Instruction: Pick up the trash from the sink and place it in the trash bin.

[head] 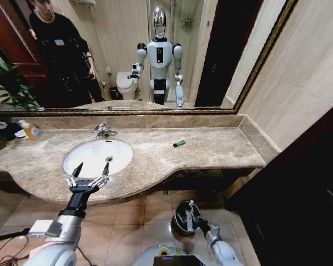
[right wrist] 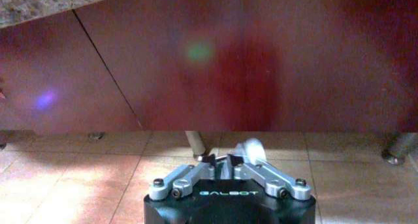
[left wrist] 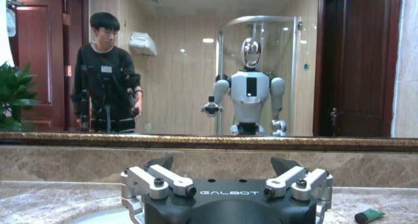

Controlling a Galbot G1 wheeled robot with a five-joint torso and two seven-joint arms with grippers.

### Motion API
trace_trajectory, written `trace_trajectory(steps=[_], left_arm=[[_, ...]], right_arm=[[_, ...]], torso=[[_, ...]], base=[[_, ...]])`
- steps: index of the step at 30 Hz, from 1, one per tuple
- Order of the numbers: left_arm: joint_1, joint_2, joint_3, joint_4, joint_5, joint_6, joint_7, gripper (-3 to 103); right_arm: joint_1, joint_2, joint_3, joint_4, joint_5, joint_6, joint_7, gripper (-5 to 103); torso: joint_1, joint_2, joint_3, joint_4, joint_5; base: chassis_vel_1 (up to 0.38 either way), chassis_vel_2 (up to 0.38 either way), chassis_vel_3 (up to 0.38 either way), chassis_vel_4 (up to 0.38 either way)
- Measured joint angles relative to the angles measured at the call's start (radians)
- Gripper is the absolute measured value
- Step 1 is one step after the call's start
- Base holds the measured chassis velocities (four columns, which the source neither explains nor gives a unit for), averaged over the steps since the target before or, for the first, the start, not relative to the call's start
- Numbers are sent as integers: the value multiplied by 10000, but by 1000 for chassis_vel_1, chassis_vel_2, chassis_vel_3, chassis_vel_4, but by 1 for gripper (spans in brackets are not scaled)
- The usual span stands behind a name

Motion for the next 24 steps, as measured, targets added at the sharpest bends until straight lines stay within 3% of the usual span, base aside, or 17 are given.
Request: trace_trajectory(steps=[1, 5, 10, 16, 24], left_arm=[[0, 0, 0, 0, 0, 0, 0, 100], [0, 0, 0, 0, 0, 0, 0, 100], [0, 0, 0, 0, 0, 0, 0, 100], [0, 0, 0, 0, 0, 0, 0, 100], [0, 0, 0, 0, 0, 0, 0, 100]], right_arm=[[-6, 2, -3, 8, -5, 28, 97, 17], [-78, 5, -5, 113, -34, 44, 252, 38], [-155, -4, -2, 242, -29, 45, 282, 50], [-249, -19, 12, 374, 7, 44, 290, 78], [-424, -38, 39, 660, 67, 18, 336, 99]], torso=[[0, 0, 0, 0, -1], [0, 0, 0, 0, 0], [0, 0, 0, 0, 1], [0, 0, 0, 0, 1], [0, 0, 0, 0, 0]], base=[[0, 0, 0, 0], [0, 0, 0, 0], [0, 0, 0, 0], [0, 0, 0, 0], [0, 0, 0, 0]])
